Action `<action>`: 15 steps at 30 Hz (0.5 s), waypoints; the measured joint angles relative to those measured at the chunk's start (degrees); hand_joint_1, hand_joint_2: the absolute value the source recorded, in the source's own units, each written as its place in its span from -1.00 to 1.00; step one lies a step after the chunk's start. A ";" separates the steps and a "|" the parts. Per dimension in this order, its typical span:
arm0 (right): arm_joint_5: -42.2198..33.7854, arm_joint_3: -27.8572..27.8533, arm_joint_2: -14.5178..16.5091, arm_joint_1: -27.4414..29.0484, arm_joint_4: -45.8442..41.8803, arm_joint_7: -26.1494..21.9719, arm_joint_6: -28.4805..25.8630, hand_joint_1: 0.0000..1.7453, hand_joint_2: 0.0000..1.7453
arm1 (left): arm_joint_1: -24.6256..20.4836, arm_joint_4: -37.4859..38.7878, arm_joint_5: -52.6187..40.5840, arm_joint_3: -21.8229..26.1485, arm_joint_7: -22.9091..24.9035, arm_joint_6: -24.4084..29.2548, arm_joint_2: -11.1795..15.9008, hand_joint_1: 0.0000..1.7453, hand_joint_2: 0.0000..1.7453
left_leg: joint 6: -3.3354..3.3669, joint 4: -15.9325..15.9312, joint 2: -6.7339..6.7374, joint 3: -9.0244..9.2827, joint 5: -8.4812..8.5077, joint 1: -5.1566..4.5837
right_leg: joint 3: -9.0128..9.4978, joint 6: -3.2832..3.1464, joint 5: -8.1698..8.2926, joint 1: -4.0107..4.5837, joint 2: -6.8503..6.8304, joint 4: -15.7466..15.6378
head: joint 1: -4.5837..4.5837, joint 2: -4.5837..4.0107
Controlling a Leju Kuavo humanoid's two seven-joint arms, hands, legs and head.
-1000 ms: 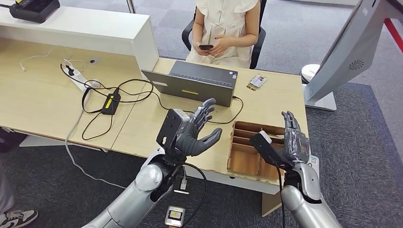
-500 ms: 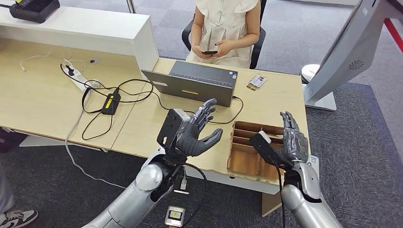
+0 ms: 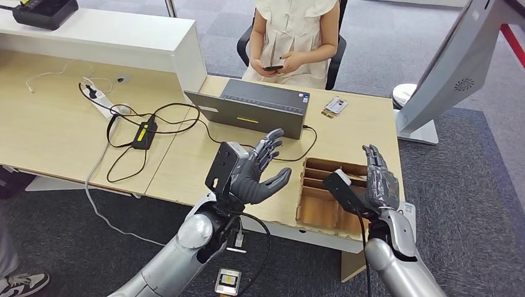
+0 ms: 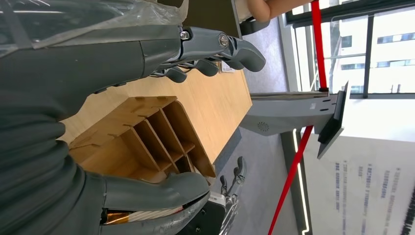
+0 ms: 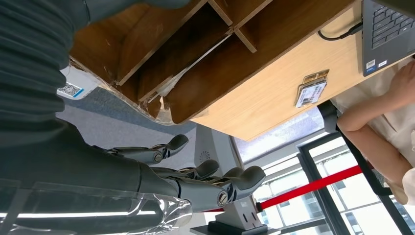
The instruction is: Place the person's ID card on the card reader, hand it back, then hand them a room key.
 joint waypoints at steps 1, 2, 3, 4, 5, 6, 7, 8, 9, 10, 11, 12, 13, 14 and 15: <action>-0.03 0.03 0.01 -0.02 0.10 -0.01 0.01 -1.00 1.00 | 0.00 0.01 0.04 0.00 -0.01 0.00 -0.01 -1.00 1.00 | 0.00 0.00 0.00 0.00 0.00 0.00 | 0.00 0.00 0.00 0.00 0.00 0.00 | 0.00 0.00; -0.08 0.06 0.01 -0.03 0.21 -0.03 0.02 -1.00 1.00 | 0.00 0.02 0.09 0.00 -0.03 0.01 -0.01 -1.00 1.00 | 0.00 0.00 0.00 0.00 0.00 0.00 | 0.00 0.00 0.00 0.00 0.00 0.00 | 0.00 0.00; -0.17 0.09 0.01 -0.03 0.31 -0.07 0.05 -0.88 1.00 | 0.00 0.04 0.16 0.00 -0.07 0.04 -0.01 -1.00 1.00 | 0.00 0.00 0.00 0.00 0.00 0.00 | 0.00 0.00 0.00 0.00 0.00 0.00 | 0.00 0.00; -0.30 0.13 0.01 -0.03 0.42 -0.11 0.10 -0.62 1.00 | 0.00 0.07 0.25 -0.01 -0.10 0.09 -0.01 -1.00 1.00 | 0.00 0.00 0.00 0.00 0.00 0.00 | 0.00 0.00 0.00 0.00 0.00 0.00 | 0.00 0.00; -0.44 0.16 0.01 -0.04 0.52 -0.16 0.19 -0.37 1.00 | 0.00 0.11 0.32 -0.01 -0.14 0.16 -0.01 -1.00 1.00 | 0.00 0.00 0.00 0.00 0.00 0.00 | 0.00 0.00 0.00 0.00 0.00 0.00 | 0.00 0.00; -0.62 0.19 0.00 -0.04 0.61 -0.20 0.29 0.09 1.00 | 0.00 0.16 0.40 -0.02 -0.17 0.22 -0.02 -1.00 1.00 | 0.00 0.00 0.00 0.00 0.00 0.00 | 0.00 0.00 0.00 0.00 0.00 0.00 | -0.01 0.00; -0.82 0.22 -0.01 -0.04 0.69 -0.23 0.41 0.46 1.00 | 0.00 0.20 0.47 -0.02 -0.21 0.26 -0.02 -1.00 1.00 | 0.00 0.00 0.00 0.00 0.00 0.00 | 0.00 0.00 0.00 0.00 0.00 0.00 | -0.01 0.00; -1.02 0.25 -0.01 -0.04 0.74 -0.25 0.55 0.71 1.00 | 0.00 0.22 0.52 -0.02 -0.24 0.29 -0.02 -1.00 1.00 | 0.00 0.00 0.00 0.00 0.00 0.00 | 0.00 0.00 0.00 0.00 0.00 0.00 | -0.01 0.00; -1.22 0.27 -0.01 -0.05 0.79 -0.27 0.72 0.95 1.00 | -0.01 0.25 0.55 -0.03 -0.26 0.33 -0.02 -1.00 1.00 | 0.00 0.00 0.00 0.00 0.00 0.00 | 0.00 0.00 0.00 0.00 0.00 0.00 | -0.01 0.00; -1.38 0.30 -0.01 -0.05 0.84 -0.28 0.88 1.00 1.00 | -0.01 0.28 0.57 -0.04 -0.27 0.38 -0.02 -1.00 1.00 | 0.00 0.00 0.00 0.00 0.00 0.00 | 0.00 0.00 0.00 0.00 0.00 0.00 | 0.00 0.00; -1.53 0.32 -0.01 -0.05 0.87 -0.30 1.07 1.00 1.00 | -0.01 0.30 0.61 -0.05 -0.27 0.42 -0.02 -1.00 1.00 | 0.00 0.00 0.00 0.00 0.00 0.00 | 0.00 0.00 0.00 0.00 0.00 0.00 | -0.01 0.00; -1.69 0.33 -0.01 -0.05 0.91 -0.31 1.25 1.00 1.00 | -0.02 0.32 0.66 -0.06 -0.28 0.44 -0.02 -1.00 1.00 | 0.00 0.00 0.00 0.01 0.00 0.00 | 0.00 0.00 0.00 0.00 0.00 0.00 | -0.01 0.00; -1.86 0.34 -0.02 -0.06 0.91 -0.32 1.39 1.00 1.00 | -0.02 0.32 0.73 -0.08 -0.28 0.43 -0.02 -1.00 1.00 | 0.00 0.00 0.00 0.01 0.00 0.00 | 0.00 0.00 0.00 0.00 0.00 0.00 | -0.01 0.00; -2.04 0.34 -0.02 -0.06 0.91 -0.33 1.49 1.00 1.00 | -0.02 0.32 0.83 -0.10 -0.28 0.42 -0.02 -1.00 1.00 | 0.00 0.00 0.00 0.01 0.00 0.00 | 0.00 0.00 0.00 0.00 0.00 0.00 | -0.01 0.00; -2.21 0.35 -0.03 -0.06 0.90 -0.33 1.54 1.00 1.00 | -0.02 0.32 0.90 -0.13 -0.28 0.39 -0.02 -1.00 1.00 | 0.00 0.00 0.00 0.01 0.00 0.00 | 0.00 0.00 0.00 0.00 0.00 0.00 | 0.00 0.00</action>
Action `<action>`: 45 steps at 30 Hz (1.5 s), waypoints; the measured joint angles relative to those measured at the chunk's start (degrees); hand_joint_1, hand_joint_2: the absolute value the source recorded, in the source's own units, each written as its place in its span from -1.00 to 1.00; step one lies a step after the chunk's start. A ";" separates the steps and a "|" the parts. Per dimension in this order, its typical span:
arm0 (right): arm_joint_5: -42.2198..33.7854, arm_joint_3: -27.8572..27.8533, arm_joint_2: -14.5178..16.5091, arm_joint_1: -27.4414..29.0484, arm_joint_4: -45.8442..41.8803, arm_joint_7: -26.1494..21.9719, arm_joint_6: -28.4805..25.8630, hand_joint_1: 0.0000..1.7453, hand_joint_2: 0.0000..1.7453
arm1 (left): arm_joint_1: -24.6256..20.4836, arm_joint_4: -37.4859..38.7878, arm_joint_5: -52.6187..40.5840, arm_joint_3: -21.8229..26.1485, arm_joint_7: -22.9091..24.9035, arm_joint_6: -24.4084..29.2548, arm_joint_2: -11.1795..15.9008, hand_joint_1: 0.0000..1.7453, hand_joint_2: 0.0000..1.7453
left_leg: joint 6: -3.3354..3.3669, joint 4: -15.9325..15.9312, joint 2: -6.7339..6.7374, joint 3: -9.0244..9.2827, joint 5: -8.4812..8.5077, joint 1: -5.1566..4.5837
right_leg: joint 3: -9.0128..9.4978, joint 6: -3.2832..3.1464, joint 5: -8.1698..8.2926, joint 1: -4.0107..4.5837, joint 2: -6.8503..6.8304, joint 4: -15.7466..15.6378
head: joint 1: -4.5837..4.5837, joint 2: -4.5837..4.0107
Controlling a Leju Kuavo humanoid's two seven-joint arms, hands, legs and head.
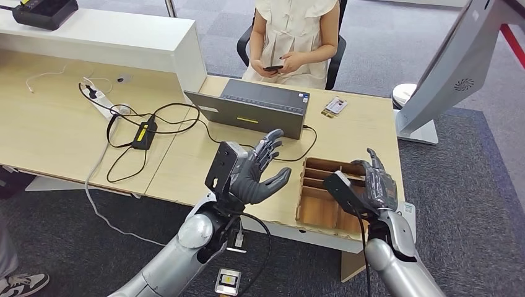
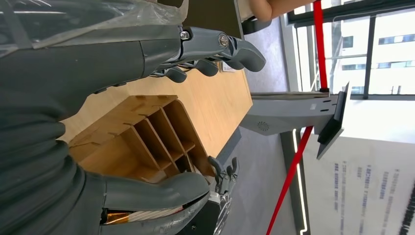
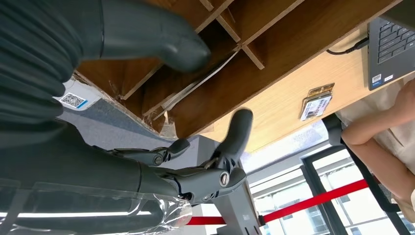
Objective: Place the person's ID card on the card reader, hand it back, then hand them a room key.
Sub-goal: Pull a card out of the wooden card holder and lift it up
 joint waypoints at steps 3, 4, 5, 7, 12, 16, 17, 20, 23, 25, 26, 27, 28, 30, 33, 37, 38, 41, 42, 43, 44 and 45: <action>-0.37 0.05 -0.05 0.00 -0.01 0.00 0.02 0.98 1.00 | -0.01 0.00 0.11 -0.18 0.00 -0.10 0.00 -1.00 1.00 | 0.00 0.00 0.00 0.00 0.00 0.00 | 0.00 0.00 0.00 0.00 0.00 0.00 | 0.00 0.00; -0.45 0.07 -0.07 0.00 -0.01 0.00 0.03 0.97 1.00 | -0.01 0.00 0.11 -0.24 0.00 -0.12 0.00 -1.00 1.00 | 0.00 0.00 0.00 0.00 0.00 0.00 | 0.00 0.00 0.00 0.00 0.00 0.00 | 0.00 0.00; -0.52 0.08 -0.09 -0.01 -0.02 0.00 0.03 0.94 1.00 | -0.01 0.00 0.12 -0.27 0.00 -0.13 0.00 -1.00 1.00 | 0.00 0.00 0.00 0.01 0.00 0.00 | 0.00 0.00 0.00 0.00 0.00 0.00 | 0.00 0.00; -0.60 0.08 -0.11 -0.01 -0.03 0.00 0.01 0.90 1.00 | -0.01 0.01 0.12 -0.32 0.00 -0.13 0.00 -1.00 1.00 | 0.00 0.00 0.00 0.01 0.00 0.00 | 0.00 0.00 0.00 0.00 0.00 0.00 | 0.00 0.00; -0.64 0.10 -0.14 -0.01 -0.03 0.09 -0.22 0.83 1.00 | -0.01 0.08 0.08 -0.35 0.00 -0.13 0.00 -1.00 1.00 | 0.00 0.00 0.01 0.02 0.00 0.00 | 0.00 0.00 0.00 0.00 0.00 0.00 | 0.00 0.00; -0.73 0.10 -0.16 -0.01 -0.03 -0.01 -1.15 0.83 1.00 | -0.01 0.17 -0.12 -0.35 0.00 -0.28 0.00 -1.00 1.00 | 0.00 0.00 0.00 0.01 0.00 0.00 | 0.00 0.00 0.00 0.00 0.00 0.00 | 0.00 0.00; -0.73 0.10 -0.16 -0.01 -0.03 -0.10 -1.43 0.84 1.00 | -0.01 0.20 -0.19 -0.36 -0.01 -0.34 0.00 -1.00 1.00 | 0.00 0.00 0.00 0.01 0.00 0.00 | 0.00 0.00 0.00 0.00 0.00 0.00 | 0.00 0.00; -0.73 0.10 -0.16 -0.01 -0.07 -0.43 -2.25 0.94 1.00 | -0.03 0.41 -0.34 -0.37 -0.09 -0.45 -0.01 -1.00 1.00 | 0.00 0.00 0.00 0.01 0.00 0.00 | 0.00 0.00 0.00 0.00 0.00 0.00 | 0.00 0.00; -0.57 0.10 -0.18 -0.06 -0.48 -0.68 -3.38 1.00 1.00 | -0.06 0.64 -0.42 -0.37 -0.26 -0.49 -0.08 -1.00 1.00 | 0.00 0.00 0.00 0.01 0.00 0.00 | 0.00 0.00 0.00 0.00 0.00 0.00 | 0.00 0.00; -0.28 0.03 -0.24 -0.19 -1.12 -0.91 -4.95 1.00 1.00 | -0.11 0.79 -0.48 -0.38 -0.40 -0.56 -0.16 -1.00 1.00 | 0.00 0.00 0.00 0.01 0.00 0.00 | -0.01 0.00 0.00 0.00 0.00 0.00 | -0.01 0.00; -0.12 -0.09 -0.32 -0.30 -1.68 -1.01 -5.80 1.00 1.00 | -0.14 0.86 -0.52 -0.39 -0.44 -0.61 -0.20 -1.00 1.00 | 0.00 0.01 0.00 0.01 0.00 0.00 | 0.00 0.00 0.00 0.00 0.00 0.00 | -0.01 0.00; 0.03 -0.28 -0.44 -0.44 -2.35 -1.08 -6.47 1.00 1.00 | -0.17 0.91 -0.55 -0.42 -0.47 -0.64 -0.23 -1.00 1.00 | 0.00 0.01 0.00 0.01 0.00 0.00 | 0.00 0.00 0.00 0.00 0.00 0.00 | -0.01 0.00; 0.15 -0.51 -0.56 -0.64 -3.07 -1.11 -6.94 1.00 1.00 | -0.22 0.95 -0.57 -0.45 -0.48 -0.65 -0.26 -1.00 1.00 | 0.00 0.01 0.01 0.01 0.00 0.00 | 0.00 0.00 0.00 0.00 0.00 0.00 | -0.01 0.00; 0.31 -1.04 -0.85 -1.03 -4.47 -1.31 -7.80 1.00 1.00 | -0.33 1.00 -0.57 -0.57 -0.51 -0.68 -0.31 -1.00 1.00 | 0.00 0.01 0.01 0.01 0.00 0.00 | 0.00 0.00 0.01 0.00 0.00 0.00 | 0.00 0.00; 0.74 -2.13 -1.31 -1.36 -7.14 -1.67 -9.31 1.00 1.00 | -0.52 1.20 -0.46 -0.86 -0.72 -0.85 -0.33 -1.00 1.00 | 0.00 0.02 0.01 0.01 0.01 -0.01 | 0.00 0.01 0.01 0.00 0.00 0.00 | -0.01 0.00; 1.81 -4.15 -2.41 -1.88 -12.37 -0.62 -9.15 1.00 1.00 | -1.03 1.71 -0.16 -1.32 -1.09 -1.33 -0.46 -1.00 1.00 | 0.00 0.02 0.01 0.02 0.02 -0.01 | 0.00 0.01 0.02 0.00 0.00 0.00 | 0.00 0.00; 2.04 -4.69 -2.68 -1.95 -13.68 -0.29 -8.90 1.00 1.00 | -1.17 1.82 -0.07 -1.40 -1.14 -1.42 -0.53 -1.00 1.00 | 0.00 0.02 0.01 0.02 0.02 -0.01 | 0.00 0.01 0.02 0.00 0.00 0.00 | 0.00 0.00; 2.50 -5.95 -3.41 -1.91 -16.95 0.37 -8.17 1.00 1.00 | -1.45 2.03 0.14 -1.65 -1.16 -1.65 -0.69 -1.00 1.00 | 0.00 0.02 0.01 0.02 0.02 -0.01 | 0.00 0.01 0.02 0.00 0.01 0.00 | -0.01 0.00; 2.63 -6.29 -3.60 -1.83 -17.86 0.49 -8.03 1.00 1.00 | -1.49 2.08 0.18 -1.72 -1.16 -1.72 -0.76 -1.00 1.00 | 0.00 0.02 0.01 0.03 0.02 -0.01 | 0.00 0.01 0.02 0.00 0.01 0.00 | -0.01 0.00; 2.80 -6.60 -3.77 -1.71 -18.69 0.60 -7.92 1.00 1.00 | -1.52 2.15 0.21 -1.77 -1.16 -1.79 -0.84 -1.00 1.00 | 0.00 0.02 0.01 0.03 0.02 -0.01 | 0.00 0.01 0.02 0.00 0.01 0.00 | -0.01 0.00; 3.00 -6.85 -3.90 -1.54 -19.41 0.66 -7.82 1.00 1.00 | -1.56 2.23 0.24 -1.83 -1.16 -1.85 -0.91 -1.00 1.00 | 0.00 0.02 0.01 0.03 0.02 -0.01 | 0.00 0.01 0.02 0.00 0.01 0.00 | -0.01 0.00; 3.17 -7.06 -4.03 -1.33 -20.04 0.69 -7.74 1.00 1.00 | -1.61 2.31 0.26 -1.89 -1.16 -1.91 -0.97 -1.00 1.00 | 0.00 0.02 0.01 0.02 0.02 -0.01 | 0.00 0.01 0.02 0.00 0.01 0.00 | 0.00 0.00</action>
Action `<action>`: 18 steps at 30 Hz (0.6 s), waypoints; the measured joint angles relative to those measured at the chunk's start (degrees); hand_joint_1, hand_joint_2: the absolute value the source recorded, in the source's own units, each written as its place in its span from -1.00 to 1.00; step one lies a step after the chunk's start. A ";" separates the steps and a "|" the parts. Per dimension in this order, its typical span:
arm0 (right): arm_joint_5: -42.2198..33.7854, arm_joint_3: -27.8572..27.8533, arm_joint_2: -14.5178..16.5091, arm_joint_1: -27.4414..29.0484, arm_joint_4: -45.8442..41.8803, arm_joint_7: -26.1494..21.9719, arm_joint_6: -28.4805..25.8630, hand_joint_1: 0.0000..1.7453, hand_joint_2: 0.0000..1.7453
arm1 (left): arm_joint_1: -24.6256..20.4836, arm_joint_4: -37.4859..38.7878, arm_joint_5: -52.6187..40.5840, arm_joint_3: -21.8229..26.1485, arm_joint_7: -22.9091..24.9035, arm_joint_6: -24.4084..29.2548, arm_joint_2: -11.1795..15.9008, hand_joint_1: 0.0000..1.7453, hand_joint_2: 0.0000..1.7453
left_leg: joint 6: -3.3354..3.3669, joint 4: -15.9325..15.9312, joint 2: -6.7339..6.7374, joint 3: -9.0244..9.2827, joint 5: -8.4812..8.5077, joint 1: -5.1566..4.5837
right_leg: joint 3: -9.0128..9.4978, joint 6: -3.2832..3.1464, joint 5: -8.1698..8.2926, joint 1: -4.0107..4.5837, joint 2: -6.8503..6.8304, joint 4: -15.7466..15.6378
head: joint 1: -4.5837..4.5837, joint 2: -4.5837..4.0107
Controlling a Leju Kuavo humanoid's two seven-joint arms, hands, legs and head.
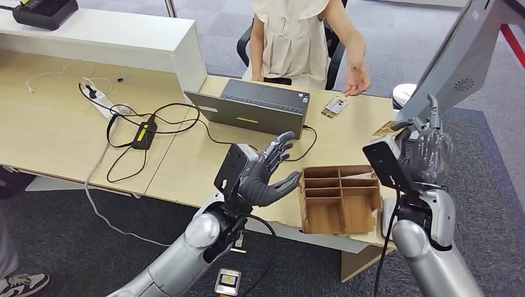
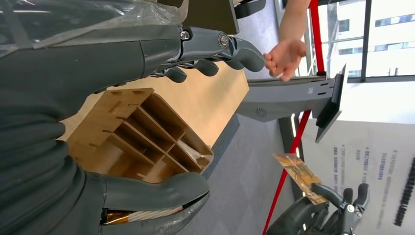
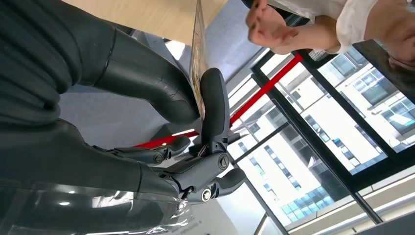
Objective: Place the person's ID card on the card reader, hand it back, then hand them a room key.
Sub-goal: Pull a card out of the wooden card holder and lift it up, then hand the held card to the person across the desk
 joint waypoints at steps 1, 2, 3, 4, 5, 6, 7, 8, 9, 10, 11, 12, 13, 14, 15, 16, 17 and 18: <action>0.16 -0.18 -0.11 0.20 -0.51 0.01 0.04 1.00 1.00 | -0.06 0.08 0.01 -0.08 0.00 -0.10 -0.04 -1.00 1.00 | 0.00 0.00 0.00 0.00 0.00 0.00 | 0.00 0.00 0.00 0.00 0.00 0.00 | -0.01 0.00; 0.28 -0.36 -0.19 0.36 -0.92 0.00 0.08 1.00 1.00 | -0.12 0.15 0.02 -0.18 0.00 -0.22 -0.08 -1.00 1.00 | 0.00 0.00 0.00 0.00 0.00 0.00 | 0.00 0.00 0.00 0.00 0.00 0.00 | -0.01 0.00; 0.37 -0.55 -0.26 0.44 -1.19 -0.02 0.15 1.00 1.00 | -0.20 0.23 0.05 -0.29 0.00 -0.37 -0.12 -1.00 1.00 | 0.00 0.00 0.00 -0.01 0.00 0.00 | 0.00 0.00 0.00 0.00 0.00 0.00 | -0.01 0.00; 0.41 -0.71 -0.29 0.40 -1.34 -0.13 0.28 1.00 1.00 | -0.30 0.35 0.11 -0.41 0.00 -0.55 -0.18 -1.00 1.00 | 0.00 0.00 0.00 -0.01 0.00 0.00 | 0.00 0.00 0.00 0.00 0.00 0.00 | -0.01 0.00; 0.30 -0.85 -0.32 0.20 -1.32 -0.33 0.44 1.00 1.00 | -0.44 0.47 0.19 -0.53 -0.02 -0.75 -0.25 -1.00 1.00 | 0.00 -0.01 0.00 -0.02 0.00 0.00 | 0.00 0.00 0.00 0.00 0.00 0.00 | -0.01 0.00; 0.05 -0.99 -0.35 -0.22 -1.13 -0.67 0.67 1.00 1.00 | -0.58 0.61 0.28 -0.65 -0.07 -1.03 -0.33 -1.00 1.00 | 0.00 -0.01 0.00 -0.02 0.00 0.00 | 0.00 0.00 0.01 0.00 0.00 0.00 | -0.01 0.00; -0.40 -1.09 -0.37 -0.92 -0.71 -1.11 0.99 1.00 1.00 | -0.72 0.76 0.39 -0.75 -0.14 -1.34 -0.44 -1.00 1.00 | 0.00 -0.01 0.00 -0.03 0.01 0.00 | 0.00 -0.01 0.01 -0.01 0.00 0.01 | -0.01 0.00; -0.95 -1.17 -0.39 -1.95 -0.04 -1.57 1.35 1.00 1.00 | -0.87 0.90 0.50 -0.84 -0.26 -1.69 -0.54 -1.00 1.00 | -0.01 -0.01 0.01 -0.03 0.01 0.00 | 0.00 -0.02 0.02 -0.01 0.00 0.01 | -0.01 0.00; -1.51 -1.22 -0.38 -3.20 0.93 -2.01 1.75 1.00 1.00 | -0.99 1.03 0.65 -0.96 -0.38 -2.04 -0.66 -1.00 1.00 | -0.02 -0.01 0.01 -0.03 0.02 0.00 | 0.00 -0.03 0.04 -0.02 0.00 0.01 | -0.01 0.00; -2.04 -1.24 -0.36 -4.58 2.10 -2.40 2.18 1.00 1.00 | -1.13 1.16 0.81 -1.07 -0.49 -2.34 -0.80 -1.00 1.00 | -0.02 -0.01 0.01 -0.03 0.03 -0.01 | 0.01 -0.04 0.05 -0.02 0.00 0.01 | -0.01 0.00; -2.58 -1.25 -0.30 -6.06 3.56 -2.83 2.54 1.00 1.00 | -1.27 1.30 1.00 -1.20 -0.59 -2.61 -0.96 -1.00 1.00 | -0.02 0.00 0.01 -0.04 0.05 -0.01 | 0.01 -0.05 0.05 -0.02 -0.01 0.01 | 0.00 0.00; -3.11 -1.24 -0.16 -7.63 5.25 -3.27 2.85 1.00 1.00 | -1.43 1.45 1.20 -1.34 -0.67 -2.83 -1.12 -1.00 1.00 | -0.01 0.00 0.00 -0.06 0.07 -0.01 | 0.00 -0.04 0.06 -0.03 -0.01 0.01 | 0.00 0.00; -3.62 -1.23 0.06 -9.35 7.25 -3.71 3.15 1.00 1.00 | -1.62 1.63 1.38 -1.50 -0.73 -3.00 -1.27 -1.00 1.00 | -0.01 0.00 0.00 -0.07 0.08 -0.01 | 0.00 -0.04 0.07 -0.03 -0.02 0.01 | -0.01 0.00; -4.15 -1.21 0.35 -11.16 9.44 -4.14 3.39 1.00 1.00 | -1.82 1.83 1.58 -1.71 -0.80 -3.17 -1.39 -1.00 1.00 | -0.01 0.00 -0.01 -0.08 0.09 -0.02 | -0.02 -0.03 0.09 -0.04 -0.02 0.01 | -0.01 0.00; -4.63 -1.19 0.69 -12.94 11.63 -4.49 3.59 1.00 1.00 | -2.00 2.02 1.78 -1.94 -0.84 -3.29 -1.49 -1.00 1.00 | -0.01 0.00 -0.01 -0.09 0.10 -0.02 | -0.03 -0.03 0.10 -0.04 -0.02 0.02 | -0.01 0.00; -5.12 -1.16 1.05 -14.69 13.87 -4.74 3.84 1.00 1.00 | -2.17 2.22 1.96 -2.16 -0.86 -3.39 -1.60 -1.00 1.00 | -0.02 0.00 -0.01 -0.09 0.11 -0.02 | -0.03 -0.03 0.10 -0.04 -0.02 0.02 | -0.01 0.00; -5.59 -1.12 1.48 -16.35 16.10 -4.92 4.06 1.00 1.00 | -2.33 2.42 2.16 -2.35 -0.87 -3.45 -1.70 -1.00 1.00 | -0.02 0.00 -0.01 -0.10 0.12 -0.01 | -0.03 -0.03 0.10 -0.03 -0.03 0.03 | 0.01 0.00; -6.06 -1.06 1.97 -17.96 18.38 -5.00 4.31 1.00 1.00 | -2.49 2.62 2.34 -2.49 -0.84 -3.44 -1.80 -1.00 1.00 | -0.03 0.00 -0.02 -0.11 0.12 -0.01 | -0.04 -0.03 0.10 -0.03 -0.03 0.04 | -0.01 0.00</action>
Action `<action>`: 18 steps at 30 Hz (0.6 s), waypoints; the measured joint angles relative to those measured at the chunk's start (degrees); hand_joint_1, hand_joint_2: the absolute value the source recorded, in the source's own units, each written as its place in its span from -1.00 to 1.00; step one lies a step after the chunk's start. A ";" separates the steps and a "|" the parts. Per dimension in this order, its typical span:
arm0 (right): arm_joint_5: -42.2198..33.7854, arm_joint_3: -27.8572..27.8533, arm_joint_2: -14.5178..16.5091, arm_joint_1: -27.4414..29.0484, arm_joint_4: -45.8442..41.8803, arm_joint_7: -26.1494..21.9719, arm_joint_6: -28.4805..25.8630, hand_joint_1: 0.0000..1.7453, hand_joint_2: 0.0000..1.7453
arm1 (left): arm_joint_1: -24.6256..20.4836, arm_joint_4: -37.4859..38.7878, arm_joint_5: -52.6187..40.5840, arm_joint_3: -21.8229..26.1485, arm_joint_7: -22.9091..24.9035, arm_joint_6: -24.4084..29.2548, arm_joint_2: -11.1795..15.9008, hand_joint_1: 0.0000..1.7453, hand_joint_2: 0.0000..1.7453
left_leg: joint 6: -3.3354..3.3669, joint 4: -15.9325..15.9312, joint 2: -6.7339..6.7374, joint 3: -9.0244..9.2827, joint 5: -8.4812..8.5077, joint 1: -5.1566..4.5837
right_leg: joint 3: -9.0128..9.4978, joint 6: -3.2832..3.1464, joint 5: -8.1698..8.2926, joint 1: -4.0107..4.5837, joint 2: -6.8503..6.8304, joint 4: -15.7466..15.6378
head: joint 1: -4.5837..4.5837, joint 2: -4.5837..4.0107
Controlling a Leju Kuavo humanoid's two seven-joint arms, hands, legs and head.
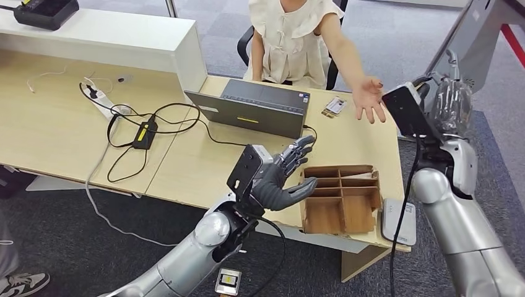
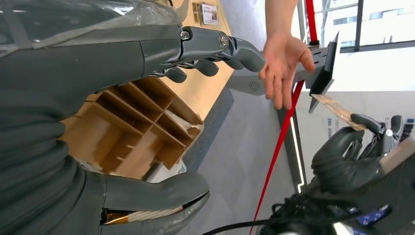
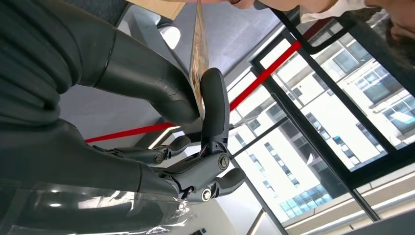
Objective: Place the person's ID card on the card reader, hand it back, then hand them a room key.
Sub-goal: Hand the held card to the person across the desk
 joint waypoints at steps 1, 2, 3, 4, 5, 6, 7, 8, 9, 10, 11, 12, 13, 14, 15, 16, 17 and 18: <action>-0.47 0.08 0.57 -1.59 2.36 0.04 0.25 1.00 1.00 | -0.17 0.19 0.15 -0.12 0.07 0.04 -0.09 -1.00 1.00 | 0.00 0.00 0.00 0.00 0.00 0.00 | -0.01 0.00 0.00 0.00 0.00 0.01 | 0.00 0.00; -0.94 0.18 1.19 -3.06 4.71 0.15 0.50 1.00 1.00 | -0.34 0.37 0.32 -0.24 0.16 0.11 -0.15 -1.00 1.00 | 0.00 0.00 0.00 -0.01 0.00 0.00 | -0.02 0.00 0.00 0.00 0.01 0.01 | -0.01 0.00; -1.37 0.28 1.82 -4.38 6.87 0.30 0.77 1.00 1.00 | -0.49 0.53 0.45 -0.34 0.25 0.22 -0.19 -1.00 1.00 | 0.00 0.00 0.00 0.00 0.00 0.01 | -0.03 0.00 0.00 0.01 0.01 0.02 | -0.01 0.00; -1.73 0.38 2.47 -5.54 8.95 0.48 1.02 1.00 1.00 | -0.61 0.67 0.57 -0.44 0.33 0.32 -0.21 -1.00 1.00 | 0.00 0.00 0.00 0.00 0.00 0.01 | -0.03 0.00 0.00 0.01 0.01 0.02 | -0.01 0.00; -1.97 0.47 3.09 -6.45 10.85 0.67 1.21 1.00 1.00 | -0.69 0.82 0.69 -0.53 0.39 0.42 -0.22 -1.00 1.00 | 0.00 0.00 0.00 -0.01 0.00 0.02 | -0.03 -0.01 0.00 0.02 0.00 0.02 | -0.01 0.00; -2.05 0.56 3.69 -7.17 12.53 0.79 1.32 1.00 1.00 | -0.75 0.94 0.77 -0.61 0.45 0.49 -0.22 -1.00 1.00 | 0.00 0.00 0.00 -0.01 0.00 0.02 | -0.03 -0.01 -0.01 0.02 0.00 0.02 | 0.00 0.00; -2.04 0.63 4.26 -7.74 14.02 0.89 1.33 1.00 1.00 | -0.78 1.05 0.82 -0.66 0.53 0.52 -0.22 -1.00 1.00 | -0.01 0.00 0.00 -0.02 0.00 0.03 | -0.03 -0.01 -0.01 0.03 -0.01 0.02 | 0.00 0.00; -1.93 0.71 4.80 -8.19 15.33 0.97 1.31 1.00 1.00 | -0.80 1.14 0.86 -0.69 0.60 0.56 -0.22 -1.00 1.00 | -0.01 0.00 0.00 -0.02 0.00 0.03 | -0.03 -0.01 -0.01 0.03 -0.01 0.03 | -0.01 0.00; -1.81 0.79 5.32 -8.57 16.52 1.04 1.28 1.00 1.00 | -0.81 1.20 0.88 -0.73 0.67 0.62 -0.22 -1.00 1.00 | -0.01 -0.01 0.00 -0.02 0.00 0.03 | -0.03 -0.01 -0.01 0.03 -0.01 0.03 | -0.01 0.00; -1.75 0.88 5.83 -8.90 17.65 1.12 1.26 1.00 1.00 | -0.81 1.25 0.89 -0.75 0.74 0.73 -0.21 -1.00 1.00 | -0.01 -0.01 0.00 -0.02 0.00 0.03 | -0.04 -0.01 -0.01 0.03 -0.01 0.03 | -0.01 0.00; -1.75 0.98 6.31 -9.17 18.70 1.19 1.25 1.00 1.00 | -0.82 1.27 0.89 -0.78 0.78 0.85 -0.20 -1.00 1.00 | -0.01 0.00 0.00 -0.02 0.00 0.03 | -0.03 -0.01 -0.01 0.03 -0.01 0.03 | -0.01 0.00; -1.79 1.08 6.76 -9.38 19.67 1.23 1.24 1.00 1.00 | -0.82 1.29 0.89 -0.80 0.81 0.98 -0.19 -1.00 1.00 | -0.01 0.00 0.00 -0.02 0.00 0.02 | -0.04 -0.01 -0.01 0.03 -0.01 0.03 | 0.00 0.00; -1.86 1.18 7.15 -9.55 20.50 1.25 1.22 1.00 1.00 | -0.82 1.31 0.89 -0.82 0.83 1.06 -0.17 -1.00 1.00 | -0.01 0.00 0.00 -0.02 0.00 0.02 | -0.03 -0.01 -0.01 0.02 -0.01 0.03 | 0.00 0.00; -1.93 1.27 7.48 -9.67 21.22 1.25 1.22 1.00 1.00 | -0.82 1.33 0.89 -0.83 0.84 1.09 -0.16 -1.00 1.00 | -0.01 0.00 0.00 -0.02 0.00 0.02 | -0.03 -0.01 -0.01 0.02 -0.01 0.03 | 0.00 0.00; -1.96 1.37 7.79 -9.77 21.87 1.25 1.21 1.00 1.00 | -0.82 1.35 0.89 -0.84 0.84 1.10 -0.15 -1.00 1.00 | -0.01 0.00 0.00 -0.02 0.00 0.02 | -0.03 -0.01 -0.01 0.02 -0.01 0.03 | 0.01 0.00; -1.99 1.44 8.07 -9.88 22.47 1.24 1.22 1.00 1.00 | -0.82 1.37 0.89 -0.85 0.84 1.16 -0.13 -1.00 1.00 | -0.01 0.00 0.00 -0.03 0.00 0.02 | -0.03 -0.01 -0.01 0.02 -0.01 0.03 | 0.01 0.00; -1.99 1.49 8.35 -10.02 23.05 1.19 1.23 1.00 1.00 | -0.82 1.39 0.88 -0.86 0.84 1.32 -0.11 -1.00 1.00 | -0.01 0.00 -0.01 -0.03 0.00 0.02 | -0.03 -0.01 -0.01 0.02 -0.01 0.03 | 0.01 0.00; -1.99 1.55 8.65 -10.17 23.58 1.09 1.25 1.00 1.00 | -0.81 1.40 0.87 -0.87 0.85 1.54 -0.08 -1.00 1.00 | -0.01 0.00 -0.01 -0.03 0.00 0.02 | -0.04 -0.01 -0.01 0.02 -0.01 0.03 | 0.01 0.00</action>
